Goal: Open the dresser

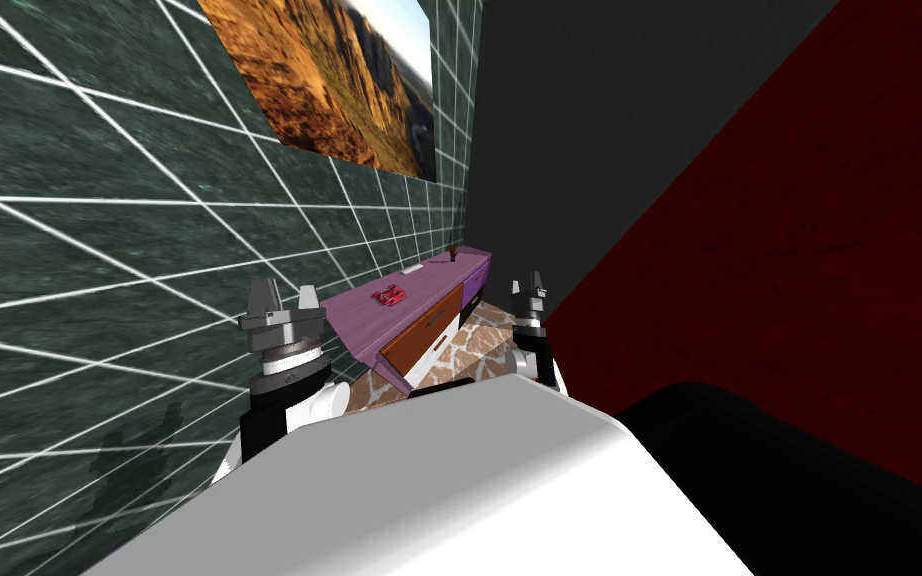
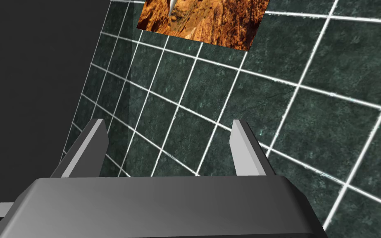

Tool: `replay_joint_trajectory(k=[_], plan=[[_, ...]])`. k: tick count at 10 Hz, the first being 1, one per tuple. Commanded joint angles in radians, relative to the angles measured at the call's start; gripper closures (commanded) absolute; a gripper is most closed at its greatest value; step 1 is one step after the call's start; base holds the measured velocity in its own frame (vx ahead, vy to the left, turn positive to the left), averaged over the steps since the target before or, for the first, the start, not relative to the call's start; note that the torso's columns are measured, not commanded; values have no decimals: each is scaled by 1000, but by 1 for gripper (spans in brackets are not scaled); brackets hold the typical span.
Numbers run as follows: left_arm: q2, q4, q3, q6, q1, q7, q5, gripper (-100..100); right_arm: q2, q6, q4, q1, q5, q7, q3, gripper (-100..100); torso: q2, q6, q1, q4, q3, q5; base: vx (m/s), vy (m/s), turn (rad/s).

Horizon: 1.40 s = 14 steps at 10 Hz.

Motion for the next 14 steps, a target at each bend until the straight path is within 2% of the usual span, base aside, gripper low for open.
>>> replay_joint_trajectory(k=[1,9,10,11,14], plan=[[0,0,0,0,0,0,0,0,0,0,0,0,0,0,0,0,40,0,0,41,-82,0,0,0,0],[0,0,0,0,0,0,0,0,0,0,0,0,0,0,0,0,618,0,0,617,-1234,0,0,0,0],[0,0,0,0,0,0,0,0,-47,5,4,3,-16,-7,-3,-100,691,0,0,691,-1382,0,6,5,39],[0,0,0,0,0,0,0,0,-76,11,9,6,-33,-15,-6,-100,725,0,0,724,-1451,0,3,10,77],[0,0,0,0,0,0,0,0,-163,38,32,21,-117,-50,-20,-100,738,0,0,738,-1476,0,4,14,96]])
